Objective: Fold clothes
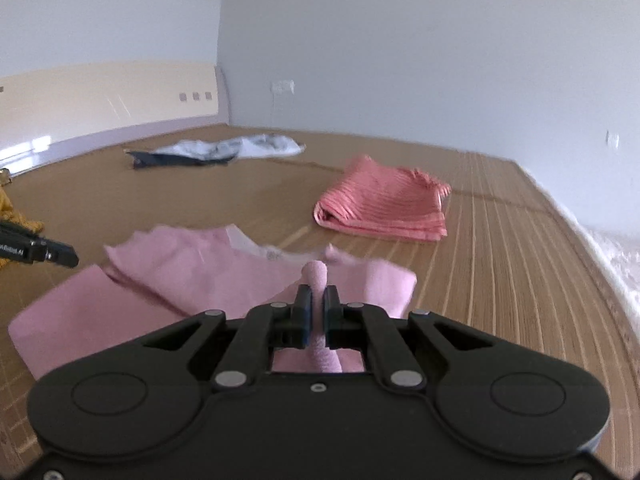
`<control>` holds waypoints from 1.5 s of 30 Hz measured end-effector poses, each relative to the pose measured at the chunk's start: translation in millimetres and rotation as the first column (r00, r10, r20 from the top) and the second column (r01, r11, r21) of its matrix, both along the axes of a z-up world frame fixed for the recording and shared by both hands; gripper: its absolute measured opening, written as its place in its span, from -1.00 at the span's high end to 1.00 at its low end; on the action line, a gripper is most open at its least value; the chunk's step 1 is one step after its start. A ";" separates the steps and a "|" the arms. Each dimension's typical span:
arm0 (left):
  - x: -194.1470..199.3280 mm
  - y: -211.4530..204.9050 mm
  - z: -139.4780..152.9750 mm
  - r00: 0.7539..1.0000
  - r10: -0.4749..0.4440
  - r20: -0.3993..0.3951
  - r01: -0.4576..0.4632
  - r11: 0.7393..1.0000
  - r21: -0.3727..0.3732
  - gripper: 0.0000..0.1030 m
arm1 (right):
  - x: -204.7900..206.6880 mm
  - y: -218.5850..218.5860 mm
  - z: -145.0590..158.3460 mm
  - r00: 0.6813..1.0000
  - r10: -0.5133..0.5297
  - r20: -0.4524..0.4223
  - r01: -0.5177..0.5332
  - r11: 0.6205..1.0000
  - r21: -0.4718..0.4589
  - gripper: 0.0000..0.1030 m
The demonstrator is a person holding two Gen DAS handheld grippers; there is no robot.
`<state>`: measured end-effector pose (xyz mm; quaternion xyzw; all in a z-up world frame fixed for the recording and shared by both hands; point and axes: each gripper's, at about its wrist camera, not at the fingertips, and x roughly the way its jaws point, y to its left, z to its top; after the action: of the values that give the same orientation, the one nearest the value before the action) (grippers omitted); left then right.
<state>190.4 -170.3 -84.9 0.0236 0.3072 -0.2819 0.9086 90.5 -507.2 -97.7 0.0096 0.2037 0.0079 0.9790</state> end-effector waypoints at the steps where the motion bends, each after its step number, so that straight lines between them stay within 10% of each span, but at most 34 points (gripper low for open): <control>1: 0.0 0.0 -5.2 1.000 0.004 -0.007 -0.004 1.000 -0.003 0.47 | -0.3 -0.6 -2.3 1.000 -0.002 -0.009 0.002 1.000 0.001 0.85; 3: 1.1 -2.3 -12.0 1.000 -0.002 -0.004 0.002 1.000 -0.005 -0.13 | -2.2 -1.4 -4.2 1.000 -0.002 -0.009 0.003 1.000 0.010 0.85; 9: 12.3 -12.9 -16.7 1.000 0.003 -0.007 -0.003 0.999 -0.038 -0.16 | -2.1 0.3 -4.3 1.000 -0.001 -0.010 0.002 1.000 0.009 0.85; 15: 17.0 -13.2 -28.7 0.998 0.050 -0.036 -0.050 0.999 -0.006 0.72 | 0.4 -0.5 -9.7 1.000 -0.012 -0.025 0.012 1.000 0.010 0.84; 34: -4.7 -12.2 76.3 0.970 0.055 0.239 -0.043 0.998 -0.055 0.86 | -8.3 -6.2 43.8 0.986 -0.026 0.163 0.028 1.000 -0.011 0.86; 45: 64.0 -44.1 42.0 0.976 0.031 0.217 -0.035 0.999 0.015 0.86 | 90.2 -31.1 20.8 0.991 -0.125 0.050 0.129 0.988 -0.087 0.86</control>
<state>254.4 -214.4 -43.0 0.0576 0.2094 -0.2598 0.9409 180.7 -538.2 -76.9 -0.0215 0.1808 -0.0635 0.9812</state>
